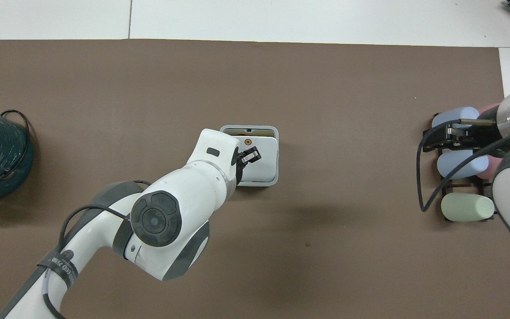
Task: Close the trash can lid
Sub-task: 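Press the lid shut onto the can with the left gripper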
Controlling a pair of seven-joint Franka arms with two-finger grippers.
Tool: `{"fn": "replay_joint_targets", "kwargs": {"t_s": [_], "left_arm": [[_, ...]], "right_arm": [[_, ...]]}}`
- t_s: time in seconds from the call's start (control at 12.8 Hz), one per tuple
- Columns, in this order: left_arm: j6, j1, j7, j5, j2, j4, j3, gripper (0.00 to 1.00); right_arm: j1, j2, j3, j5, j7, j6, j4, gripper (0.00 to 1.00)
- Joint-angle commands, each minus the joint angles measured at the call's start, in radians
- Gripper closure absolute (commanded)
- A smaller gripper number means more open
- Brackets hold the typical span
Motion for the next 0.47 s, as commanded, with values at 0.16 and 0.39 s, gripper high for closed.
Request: {"fn": "replay_joint_targets", "kwargs": {"t_s": [0.16, 0.39], "left_arm": [[0.045, 0.017, 0.000, -0.016, 0.072, 0.038, -0.001, 0.92], [0.076, 0.017, 0.002, -0.016, 0.135, 0.067, -0.001, 0.92]], "right_arm": [[-0.008, -0.021, -0.002, 0.023, -0.025, 0.005, -0.024, 0.00], [-0.008, -0.021, -0.002, 0.023, -0.025, 0.005, -0.024, 0.00]]}}
